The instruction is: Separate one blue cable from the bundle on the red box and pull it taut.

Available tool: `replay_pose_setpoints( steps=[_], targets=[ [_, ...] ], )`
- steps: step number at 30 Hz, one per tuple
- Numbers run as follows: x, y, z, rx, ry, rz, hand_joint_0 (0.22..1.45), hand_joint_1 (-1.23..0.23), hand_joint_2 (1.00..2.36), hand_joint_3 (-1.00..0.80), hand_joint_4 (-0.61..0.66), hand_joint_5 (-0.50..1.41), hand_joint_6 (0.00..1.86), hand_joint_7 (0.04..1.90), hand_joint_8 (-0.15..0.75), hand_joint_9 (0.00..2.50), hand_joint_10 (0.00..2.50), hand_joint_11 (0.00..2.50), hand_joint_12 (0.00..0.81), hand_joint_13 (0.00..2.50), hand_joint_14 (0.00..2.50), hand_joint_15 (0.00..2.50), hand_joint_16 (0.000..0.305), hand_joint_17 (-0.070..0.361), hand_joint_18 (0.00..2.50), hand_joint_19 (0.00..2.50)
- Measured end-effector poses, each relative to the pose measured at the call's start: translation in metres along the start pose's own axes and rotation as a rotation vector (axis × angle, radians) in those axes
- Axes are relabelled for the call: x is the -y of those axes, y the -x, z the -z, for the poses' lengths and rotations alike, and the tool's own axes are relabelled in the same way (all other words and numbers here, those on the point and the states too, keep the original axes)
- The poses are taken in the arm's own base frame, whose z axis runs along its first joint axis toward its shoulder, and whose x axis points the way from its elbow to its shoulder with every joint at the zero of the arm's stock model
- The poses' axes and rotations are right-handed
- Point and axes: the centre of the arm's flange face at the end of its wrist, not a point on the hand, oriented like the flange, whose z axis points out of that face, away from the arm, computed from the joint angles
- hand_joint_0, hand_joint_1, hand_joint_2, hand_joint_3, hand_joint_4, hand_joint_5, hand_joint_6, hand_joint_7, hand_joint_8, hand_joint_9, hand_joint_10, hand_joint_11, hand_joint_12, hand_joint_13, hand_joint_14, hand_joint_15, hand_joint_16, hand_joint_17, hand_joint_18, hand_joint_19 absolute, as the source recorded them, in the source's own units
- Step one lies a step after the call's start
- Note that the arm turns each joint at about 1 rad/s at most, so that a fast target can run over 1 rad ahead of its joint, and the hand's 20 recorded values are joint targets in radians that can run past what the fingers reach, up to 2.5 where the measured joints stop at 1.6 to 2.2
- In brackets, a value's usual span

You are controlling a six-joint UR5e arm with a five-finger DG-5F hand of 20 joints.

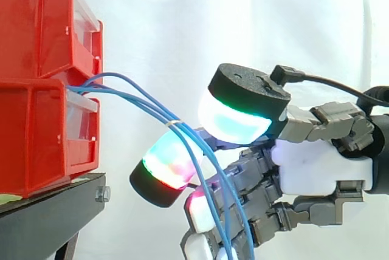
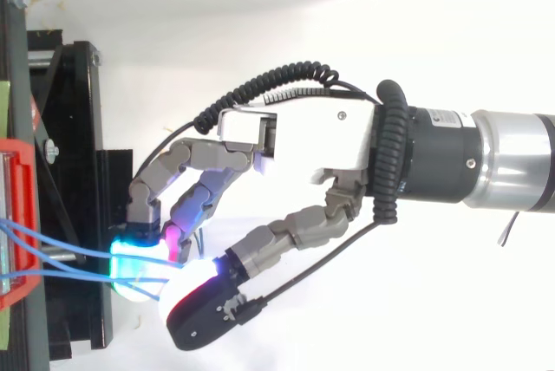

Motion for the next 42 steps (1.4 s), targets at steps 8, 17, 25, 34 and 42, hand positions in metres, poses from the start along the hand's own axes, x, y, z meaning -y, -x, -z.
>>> replay_pose_setpoints(
  steps=[8, 17, 25, 34, 42],
  targets=[
    [0.0, 0.0, 0.0, 0.0, 0.0, -0.002, 0.62, -0.84, 1.02, -0.14, 0.02, -0.08, 0.95, 0.72, 0.304, 1.06, 0.02, 0.54, 0.435, 0.9, 0.02, 0.47, 0.058, 0.129, 0.88, 0.5],
    [-0.005, 0.001, 0.001, 0.001, 0.005, -0.003, 0.75, -0.88, 1.01, -0.36, -0.18, -0.11, 0.96, 0.76, 0.269, 1.03, 0.02, 0.56, 0.402, 0.9, 0.02, 0.47, 0.051, 0.116, 0.86, 0.51],
    [-0.018, 0.008, 0.005, 0.003, -0.001, 0.0, 0.78, -0.88, 1.0, -0.5, -0.26, -0.11, 0.97, 0.81, 0.259, 1.07, 0.02, 0.57, 0.391, 0.93, 0.02, 0.48, 0.05, 0.112, 0.89, 0.51],
    [-0.027, 0.016, 0.011, 0.004, -0.027, 0.006, 0.65, -0.92, 1.0, -0.5, -0.07, -0.07, 0.93, 0.82, 0.269, 1.16, 0.03, 0.59, 0.386, 0.98, 0.02, 0.5, 0.049, 0.11, 0.93, 0.54],
    [-0.027, 0.018, 0.013, -0.008, -0.033, 0.009, 0.44, -0.64, 1.0, -0.5, -0.05, -0.03, 0.87, 0.91, 0.304, 1.36, 0.03, 0.54, 0.447, 1.15, 0.02, 0.49, 0.062, 0.14, 1.13, 0.55]
  ],
)
